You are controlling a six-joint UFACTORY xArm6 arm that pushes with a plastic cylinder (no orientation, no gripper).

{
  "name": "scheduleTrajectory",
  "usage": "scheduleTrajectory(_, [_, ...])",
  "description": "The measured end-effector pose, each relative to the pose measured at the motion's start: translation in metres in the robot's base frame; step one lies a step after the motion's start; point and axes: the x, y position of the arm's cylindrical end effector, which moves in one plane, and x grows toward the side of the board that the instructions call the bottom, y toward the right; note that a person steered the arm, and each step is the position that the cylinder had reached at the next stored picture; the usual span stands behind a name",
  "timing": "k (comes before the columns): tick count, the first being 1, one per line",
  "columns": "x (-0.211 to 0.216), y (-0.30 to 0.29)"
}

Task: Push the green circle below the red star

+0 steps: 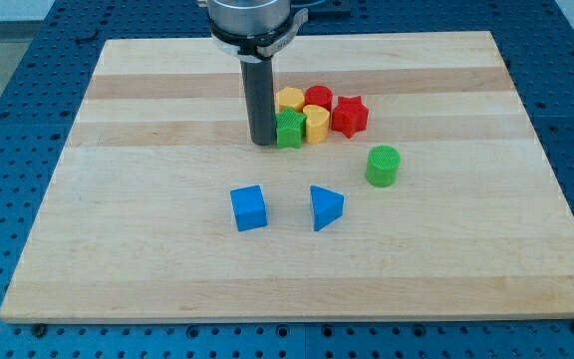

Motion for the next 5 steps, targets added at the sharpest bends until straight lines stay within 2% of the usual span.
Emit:
scheduleTrajectory(2, [0.034,0.019])
scheduleTrajectory(5, [0.060,0.085])
